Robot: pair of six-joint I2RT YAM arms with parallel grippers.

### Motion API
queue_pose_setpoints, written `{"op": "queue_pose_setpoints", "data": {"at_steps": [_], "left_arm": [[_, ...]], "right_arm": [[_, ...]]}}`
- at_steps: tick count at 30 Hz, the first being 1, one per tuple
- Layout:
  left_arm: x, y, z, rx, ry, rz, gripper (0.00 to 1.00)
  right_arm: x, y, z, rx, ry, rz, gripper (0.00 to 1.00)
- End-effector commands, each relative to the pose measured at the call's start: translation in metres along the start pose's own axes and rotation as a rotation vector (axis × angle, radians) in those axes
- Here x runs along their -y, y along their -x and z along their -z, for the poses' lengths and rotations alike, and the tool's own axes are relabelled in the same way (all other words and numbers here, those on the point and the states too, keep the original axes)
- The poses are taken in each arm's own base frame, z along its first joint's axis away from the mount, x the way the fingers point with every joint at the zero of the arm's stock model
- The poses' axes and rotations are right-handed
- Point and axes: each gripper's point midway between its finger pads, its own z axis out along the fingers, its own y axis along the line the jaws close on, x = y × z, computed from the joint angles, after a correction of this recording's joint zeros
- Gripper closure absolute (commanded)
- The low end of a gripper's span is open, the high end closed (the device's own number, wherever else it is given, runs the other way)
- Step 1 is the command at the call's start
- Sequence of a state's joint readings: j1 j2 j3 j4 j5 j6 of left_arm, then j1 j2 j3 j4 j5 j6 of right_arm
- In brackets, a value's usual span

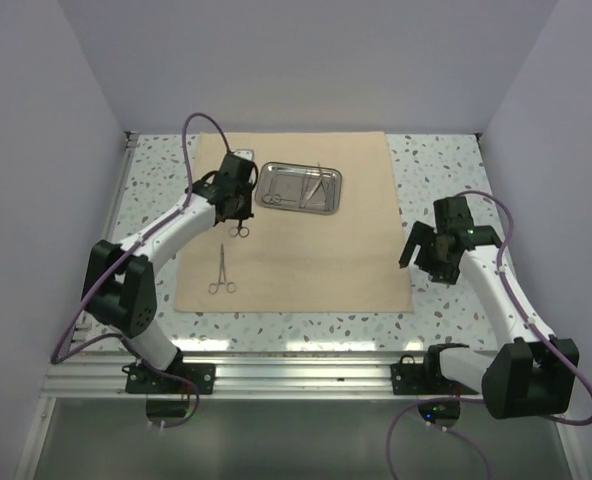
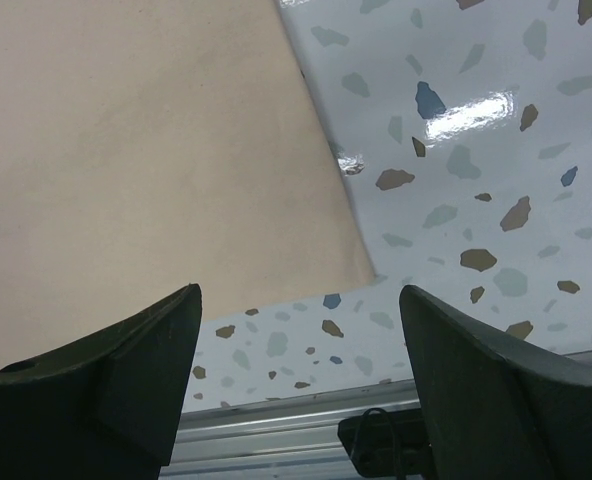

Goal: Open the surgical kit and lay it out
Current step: Place the medical item in the surgical kit, then pick up the medical item from the container.

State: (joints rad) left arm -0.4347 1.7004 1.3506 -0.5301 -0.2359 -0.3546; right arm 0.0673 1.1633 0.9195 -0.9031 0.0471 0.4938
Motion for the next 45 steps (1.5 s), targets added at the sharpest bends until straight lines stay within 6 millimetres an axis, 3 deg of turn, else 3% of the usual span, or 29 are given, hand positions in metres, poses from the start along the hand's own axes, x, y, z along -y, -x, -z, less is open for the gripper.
{"op": "queue_pose_setpoints", "data": {"at_steps": [1, 2, 4, 10, 12, 13, 15, 17, 21, 22, 24, 25, 26, 27, 28, 29, 30, 31, 32, 33, 34, 36, 37, 39, 45], "left_arm": [[-0.014, -0.029, 0.017, 0.012, 0.029, 0.063, 1.0], [-0.021, -0.051, 0.016, -0.023, 0.044, 0.063, 1.0], [-0.027, -0.071, 0.024, -0.042, 0.049, 0.089, 1.0], [-0.039, -0.116, 0.029, -0.094, 0.07, 0.128, 0.99], [-0.038, -0.121, 0.028, -0.098, 0.061, 0.129, 0.76], [-0.038, -0.123, 0.028, -0.099, 0.062, 0.123, 0.53], [-0.038, -0.119, 0.029, -0.092, 0.065, 0.115, 0.38], [-0.037, -0.097, 0.032, -0.049, 0.071, 0.101, 0.27], [-0.026, -0.04, 0.035, 0.036, 0.07, 0.071, 0.24], [-0.019, -0.016, 0.031, 0.066, 0.065, 0.058, 0.24], [-0.011, 0.009, 0.025, 0.09, 0.06, 0.04, 0.27], [-0.001, 0.033, 0.016, 0.112, 0.05, 0.03, 0.28], [0.005, 0.043, 0.01, 0.115, 0.043, 0.021, 0.28], [0.011, 0.042, -0.011, 0.086, 0.048, 0.004, 0.28], [0.02, 0.069, -0.01, 0.134, 0.027, 0.006, 0.28], [0.025, 0.074, -0.018, 0.127, 0.023, 0.002, 0.28], [0.03, 0.065, -0.045, 0.079, 0.032, -0.02, 0.29], [0.04, 0.091, -0.044, 0.121, 0.007, -0.009, 0.31], [0.044, 0.09, -0.052, 0.097, 0.001, -0.018, 0.32], [0.05, 0.081, -0.075, 0.06, 0.005, -0.033, 0.33], [0.057, 0.101, -0.075, 0.096, -0.015, -0.024, 0.34], [0.064, 0.096, -0.098, 0.073, -0.023, -0.036, 0.34], [0.068, 0.108, -0.098, 0.1, -0.035, -0.032, 0.34], [0.072, 0.103, -0.116, 0.085, -0.033, -0.037, 0.34], [0.079, 0.106, -0.14, 0.105, -0.041, -0.02, 0.33]], "right_arm": [[-0.009, 0.001, 0.003, 0.01, 0.055, 0.005, 0.16], [-0.01, 0.001, 0.003, 0.012, 0.058, 0.011, 0.16], [-0.01, 0.001, 0.004, 0.012, 0.058, 0.014, 0.16], [-0.015, -0.003, 0.003, -0.008, 0.094, 0.026, 0.16], [-0.016, -0.003, 0.004, -0.008, 0.1, 0.027, 0.16], [-0.017, -0.003, 0.005, -0.005, 0.105, 0.027, 0.16], [-0.017, -0.003, 0.007, -0.003, 0.108, 0.027, 0.16], [-0.016, -0.005, 0.009, -0.009, 0.106, 0.029, 0.16], [-0.016, -0.004, 0.011, -0.002, 0.105, 0.027, 0.16], [-0.016, -0.004, 0.012, -0.001, 0.106, 0.029, 0.16], [-0.015, -0.003, 0.013, 0.006, 0.103, 0.025, 0.16], [-0.015, -0.004, 0.013, 0.003, 0.101, 0.025, 0.16], [-0.014, -0.003, 0.014, 0.006, 0.096, 0.025, 0.16], [-0.014, -0.002, 0.015, 0.012, 0.095, 0.022, 0.16], [-0.013, -0.002, 0.015, 0.016, 0.09, 0.02, 0.16], [-0.013, -0.002, 0.016, 0.019, 0.09, 0.017, 0.16], [-0.011, -0.002, 0.016, 0.022, 0.083, 0.016, 0.16], [-0.011, -0.001, 0.017, 0.026, 0.08, 0.014, 0.16], [-0.01, -0.001, 0.018, 0.03, 0.077, 0.011, 0.16], [-0.01, 0.0, 0.018, 0.033, 0.075, 0.009, 0.16], [-0.009, -0.001, 0.019, 0.03, 0.074, 0.007, 0.16], [-0.006, 0.0, 0.019, 0.043, 0.058, -0.001, 0.16], [-0.005, 0.001, 0.019, 0.047, 0.052, -0.004, 0.16], [-0.004, 0.002, 0.019, 0.05, 0.043, -0.008, 0.16], [0.0, 0.0, 0.015, 0.029, 0.011, -0.014, 0.16]]}}
